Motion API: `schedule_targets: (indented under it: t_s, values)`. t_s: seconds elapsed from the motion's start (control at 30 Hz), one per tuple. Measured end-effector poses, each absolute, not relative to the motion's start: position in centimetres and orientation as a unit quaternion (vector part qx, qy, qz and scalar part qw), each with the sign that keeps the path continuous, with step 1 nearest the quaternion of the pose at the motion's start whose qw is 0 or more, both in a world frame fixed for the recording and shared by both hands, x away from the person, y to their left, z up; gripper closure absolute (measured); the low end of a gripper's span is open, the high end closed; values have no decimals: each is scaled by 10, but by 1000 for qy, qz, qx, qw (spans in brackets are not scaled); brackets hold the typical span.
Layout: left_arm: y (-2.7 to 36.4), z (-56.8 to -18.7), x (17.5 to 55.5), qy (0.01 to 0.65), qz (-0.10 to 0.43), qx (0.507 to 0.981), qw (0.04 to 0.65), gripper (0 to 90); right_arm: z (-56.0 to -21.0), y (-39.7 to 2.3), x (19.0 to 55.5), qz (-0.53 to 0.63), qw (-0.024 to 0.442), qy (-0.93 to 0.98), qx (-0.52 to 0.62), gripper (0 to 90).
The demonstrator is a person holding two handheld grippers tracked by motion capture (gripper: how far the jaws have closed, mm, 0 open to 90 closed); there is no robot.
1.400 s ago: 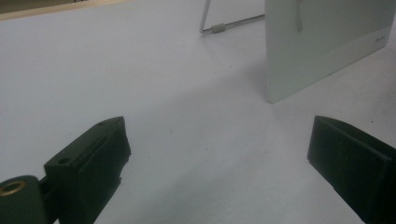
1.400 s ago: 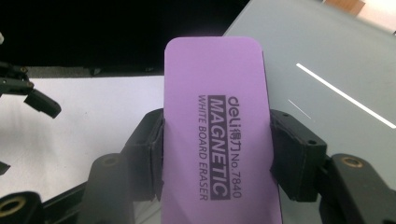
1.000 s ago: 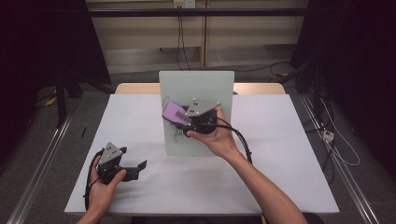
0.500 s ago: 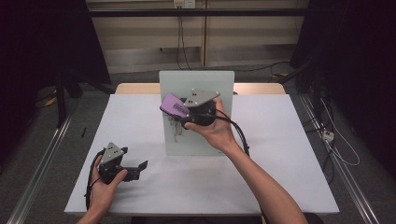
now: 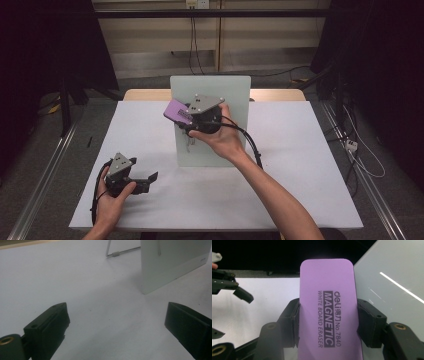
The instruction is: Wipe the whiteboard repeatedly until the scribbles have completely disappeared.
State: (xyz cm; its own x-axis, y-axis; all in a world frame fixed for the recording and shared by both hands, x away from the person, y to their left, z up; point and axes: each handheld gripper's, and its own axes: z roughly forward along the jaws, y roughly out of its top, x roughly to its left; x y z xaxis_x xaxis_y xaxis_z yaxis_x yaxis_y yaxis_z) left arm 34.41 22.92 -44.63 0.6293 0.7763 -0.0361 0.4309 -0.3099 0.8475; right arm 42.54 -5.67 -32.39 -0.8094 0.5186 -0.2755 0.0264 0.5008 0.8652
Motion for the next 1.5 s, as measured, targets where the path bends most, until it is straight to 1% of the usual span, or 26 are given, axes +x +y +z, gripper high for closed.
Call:
schedule_targets:
  t_s: [0.43,0.67,1.07,1.2,1.5]
  values:
    - [230,-446,344,382,195,787,444,52,-356,-39,417,451,226,850,152,421]
    - [230,-446,345,383,197,785,445,52,-352,-41,419,457,217,848,161,421]
    - [230,-446,345,384,197,785,444,52,-323,-68,424,484,251,818,183,421]
    - [230,-446,344,382,196,787,443,52,-329,-71,420,479,256,820,179,421]
    - [228,-446,344,381,197,788,441,52,-355,-58,413,461,237,839,168,421]
